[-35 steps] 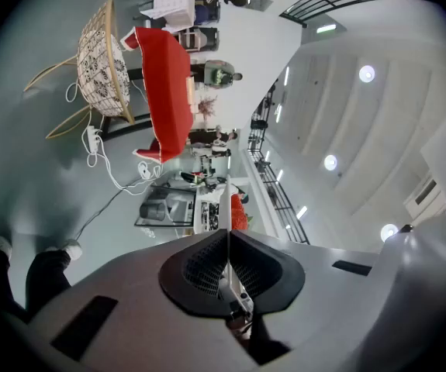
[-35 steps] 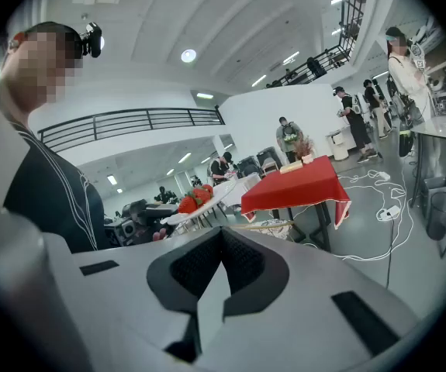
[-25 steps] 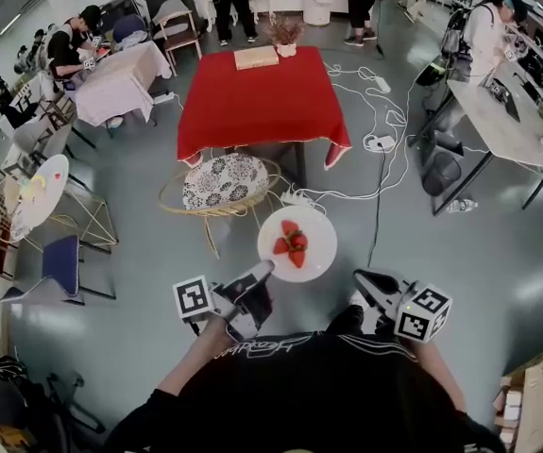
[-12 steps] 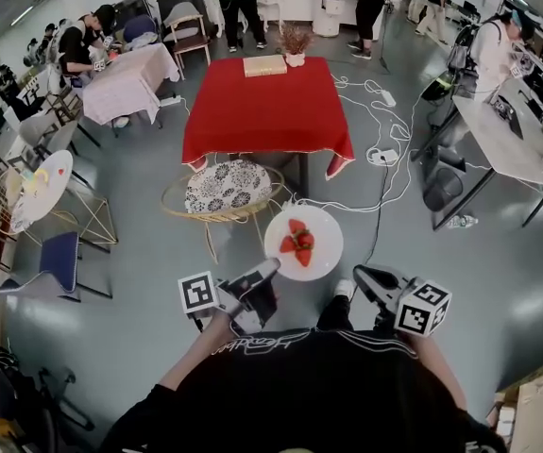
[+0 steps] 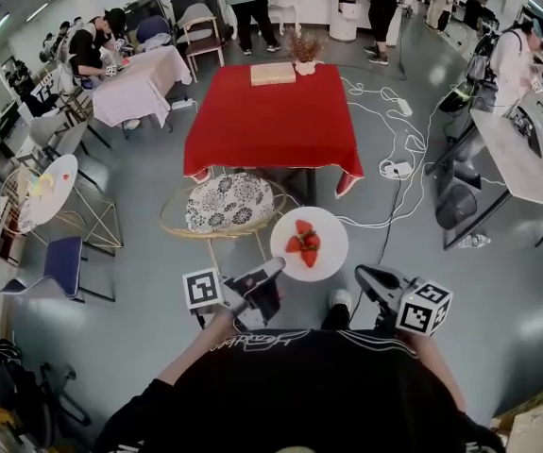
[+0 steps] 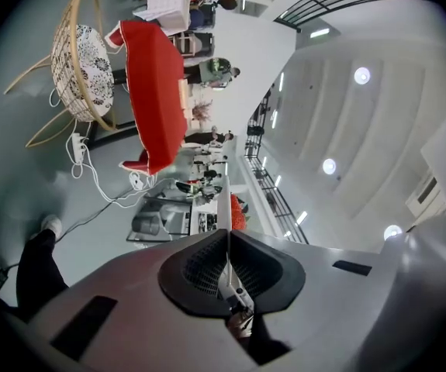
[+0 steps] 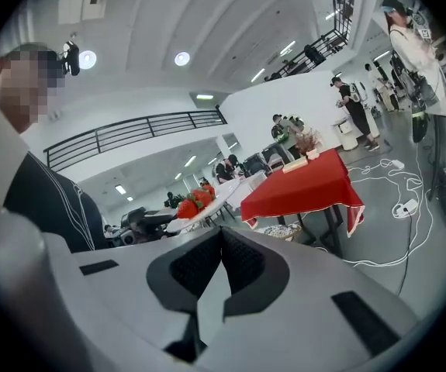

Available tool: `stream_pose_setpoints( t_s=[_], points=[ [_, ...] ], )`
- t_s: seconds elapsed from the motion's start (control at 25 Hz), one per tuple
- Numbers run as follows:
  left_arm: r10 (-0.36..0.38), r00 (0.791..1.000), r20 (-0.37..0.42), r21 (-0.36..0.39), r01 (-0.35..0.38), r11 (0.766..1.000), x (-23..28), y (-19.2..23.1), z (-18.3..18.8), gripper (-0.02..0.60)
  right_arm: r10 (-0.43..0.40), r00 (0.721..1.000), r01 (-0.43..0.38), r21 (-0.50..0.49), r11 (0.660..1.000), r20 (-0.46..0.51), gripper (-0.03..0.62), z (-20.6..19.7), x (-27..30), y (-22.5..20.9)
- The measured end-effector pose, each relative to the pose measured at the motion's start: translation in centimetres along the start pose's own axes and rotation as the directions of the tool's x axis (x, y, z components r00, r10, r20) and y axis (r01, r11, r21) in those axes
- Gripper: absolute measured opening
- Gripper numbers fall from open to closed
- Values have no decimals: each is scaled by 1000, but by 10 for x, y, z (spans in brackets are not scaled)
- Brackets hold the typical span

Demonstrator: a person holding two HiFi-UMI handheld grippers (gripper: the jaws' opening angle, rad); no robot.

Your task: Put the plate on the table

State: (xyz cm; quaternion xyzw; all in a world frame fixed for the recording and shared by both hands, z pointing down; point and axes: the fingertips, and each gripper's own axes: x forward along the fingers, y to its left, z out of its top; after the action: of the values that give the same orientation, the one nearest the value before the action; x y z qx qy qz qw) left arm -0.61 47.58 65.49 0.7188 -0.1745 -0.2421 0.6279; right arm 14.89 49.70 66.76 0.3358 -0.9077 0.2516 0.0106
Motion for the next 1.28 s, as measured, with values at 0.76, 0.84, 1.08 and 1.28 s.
stream_pose_setpoints(
  t_s=[0.76,0.84,1.08,1.28],
  points=[
    [50,995,91,-3,-50,999,256,32,137,20,44,999,-45,78,996,13,6,148,44,-263],
    [50,995,91,9,-51,999,275,31,141,20,50,999,-51,76,996,17,6,159,45,-281],
    [49,994,99,19,-51,998,310,29,138,20,42,998,-43,40,998,37,6,185,34,-314],
    [53,990,134,21,-56,998,306,32,145,20,75,997,-75,23,997,14,6,187,43,-315]
  ],
)
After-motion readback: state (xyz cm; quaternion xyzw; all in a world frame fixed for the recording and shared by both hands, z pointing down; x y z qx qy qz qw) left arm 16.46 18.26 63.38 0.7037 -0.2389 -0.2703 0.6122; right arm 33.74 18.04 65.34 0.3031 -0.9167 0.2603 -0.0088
